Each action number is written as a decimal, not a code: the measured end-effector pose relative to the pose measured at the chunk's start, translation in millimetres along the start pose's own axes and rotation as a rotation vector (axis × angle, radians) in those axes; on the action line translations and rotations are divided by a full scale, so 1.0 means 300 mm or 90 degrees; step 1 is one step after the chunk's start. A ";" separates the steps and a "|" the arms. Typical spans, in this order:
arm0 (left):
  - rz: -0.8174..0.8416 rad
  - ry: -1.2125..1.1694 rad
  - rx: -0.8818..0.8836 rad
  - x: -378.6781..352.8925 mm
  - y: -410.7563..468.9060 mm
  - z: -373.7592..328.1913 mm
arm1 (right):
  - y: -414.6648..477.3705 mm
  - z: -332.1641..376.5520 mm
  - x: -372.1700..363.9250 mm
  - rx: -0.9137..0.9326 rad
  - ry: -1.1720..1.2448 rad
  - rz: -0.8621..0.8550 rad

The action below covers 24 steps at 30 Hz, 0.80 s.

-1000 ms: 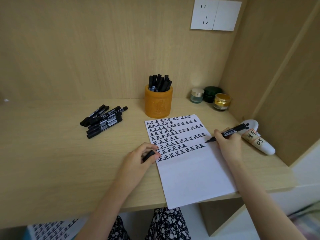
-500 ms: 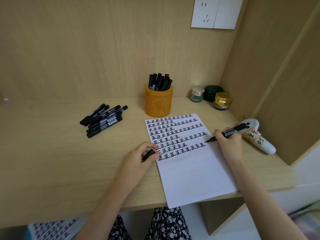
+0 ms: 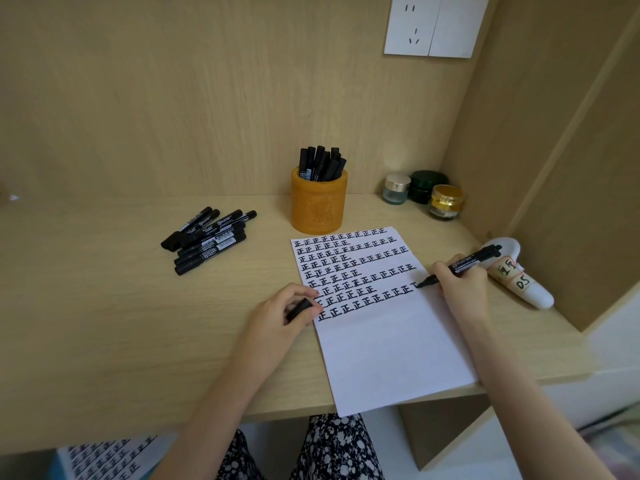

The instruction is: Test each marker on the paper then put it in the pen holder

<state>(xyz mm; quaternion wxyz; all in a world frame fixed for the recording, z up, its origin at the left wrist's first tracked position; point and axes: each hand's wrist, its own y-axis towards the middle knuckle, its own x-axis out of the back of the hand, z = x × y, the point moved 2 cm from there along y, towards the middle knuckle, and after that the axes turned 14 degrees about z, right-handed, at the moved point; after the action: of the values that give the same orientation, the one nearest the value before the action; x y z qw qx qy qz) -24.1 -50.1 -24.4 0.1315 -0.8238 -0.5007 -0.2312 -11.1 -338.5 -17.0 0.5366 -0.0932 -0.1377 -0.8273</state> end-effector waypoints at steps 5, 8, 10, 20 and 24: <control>0.000 -0.005 -0.002 0.001 0.000 0.001 | 0.001 -0.004 -0.001 -0.006 0.022 -0.009; -0.002 -0.003 -0.002 0.000 0.002 0.003 | 0.003 -0.009 -0.001 0.003 0.011 -0.007; -0.004 -0.004 -0.002 0.001 0.002 0.004 | 0.004 -0.012 0.000 0.006 0.009 -0.012; -0.004 0.010 -0.004 0.000 0.001 0.006 | 0.003 -0.008 -0.003 0.002 0.031 -0.003; -0.002 0.012 -0.002 0.001 0.004 0.005 | 0.005 -0.009 -0.005 0.003 0.023 0.003</control>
<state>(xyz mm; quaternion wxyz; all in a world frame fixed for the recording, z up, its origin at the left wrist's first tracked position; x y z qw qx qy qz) -22.7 -49.8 -25.4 0.1343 -0.8208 -0.5005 -0.2402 -9.1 -338.7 -19.7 0.5413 -0.0771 -0.1298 -0.8272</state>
